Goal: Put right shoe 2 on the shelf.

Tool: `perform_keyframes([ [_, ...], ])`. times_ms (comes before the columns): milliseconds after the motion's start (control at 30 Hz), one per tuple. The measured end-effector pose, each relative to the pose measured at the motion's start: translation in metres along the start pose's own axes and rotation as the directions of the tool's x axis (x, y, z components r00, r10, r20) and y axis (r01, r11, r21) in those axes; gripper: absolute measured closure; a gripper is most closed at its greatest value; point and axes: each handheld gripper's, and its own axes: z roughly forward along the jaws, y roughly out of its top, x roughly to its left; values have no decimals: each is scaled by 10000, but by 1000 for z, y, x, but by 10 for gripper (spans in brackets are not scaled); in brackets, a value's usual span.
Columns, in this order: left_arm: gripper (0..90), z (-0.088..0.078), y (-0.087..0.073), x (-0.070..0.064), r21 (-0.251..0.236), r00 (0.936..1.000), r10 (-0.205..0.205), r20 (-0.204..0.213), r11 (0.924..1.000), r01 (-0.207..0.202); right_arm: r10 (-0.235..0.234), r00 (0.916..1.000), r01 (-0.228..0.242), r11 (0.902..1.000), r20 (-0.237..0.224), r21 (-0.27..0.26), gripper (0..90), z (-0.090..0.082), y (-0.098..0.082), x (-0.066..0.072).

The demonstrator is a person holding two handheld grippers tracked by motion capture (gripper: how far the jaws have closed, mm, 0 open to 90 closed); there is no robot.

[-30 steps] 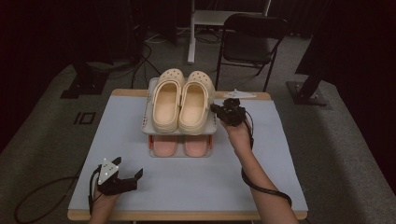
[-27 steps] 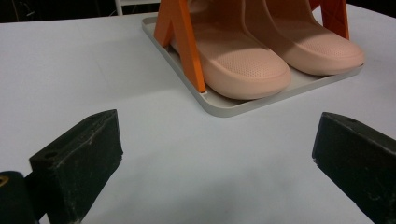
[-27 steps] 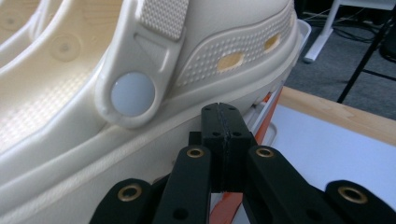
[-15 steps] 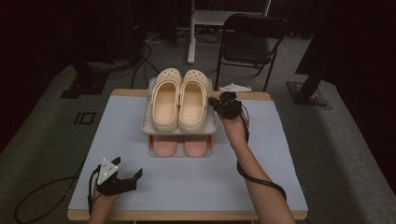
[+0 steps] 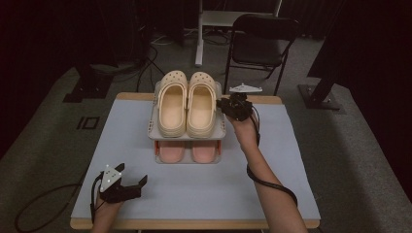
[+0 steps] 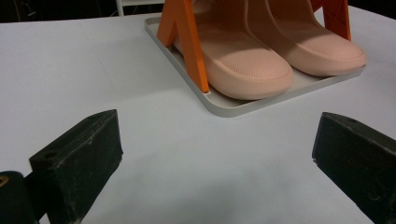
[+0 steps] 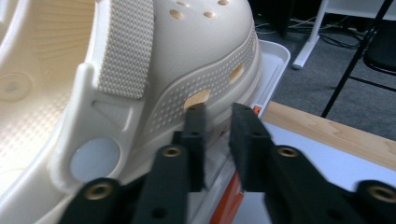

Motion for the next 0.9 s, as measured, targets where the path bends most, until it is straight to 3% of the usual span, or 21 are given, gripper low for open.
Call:
perform_keyframes([
  [67,17,0,0,0,9,10000,-28,-2,10000,28,-66,10000,66,10000,46,-38,566,-3,-1,-2],
  [133,17,0,0,0,29,10000,-7,-1,10000,7,-102,9992,102,9999,384,-13,463,-6,-2,-4],
  [200,17,0,0,-1,36,10000,9,-8,10000,-9,110,9998,-112,9999,163,94,432,-8,-3,-7],
  [267,17,1,0,-1,51,10000,3,-2,10000,-3,94,9997,-92,9999,232,-73,370,-12,-5,-9],
  [367,17,1,0,-1,45,10000,-17,4,10000,17,590,9982,-593,9979,-132,-244,321,-18,-8,-16],
  [467,17,2,0,-2,20,10000,-18,17,10000,18,616,9968,-630,9976,-506,-272,261,-25,-12,-21],
  [500,17,2,0,-2,43,10000,-13,9,10000,13,464,9978,-474,9987,-480,-206,255,-28,-15,-22],
  [667,17,2,0,-2,31,10000,-11,10,10000,11,599,9960,-630,9970,-665,-445,243,-40,-23,-29],
  [900,17,2,0,-3,69,10000,11,27,10000,-11,378,9981,-401,9981,-486,-475,242,-52,-33,-34],
])
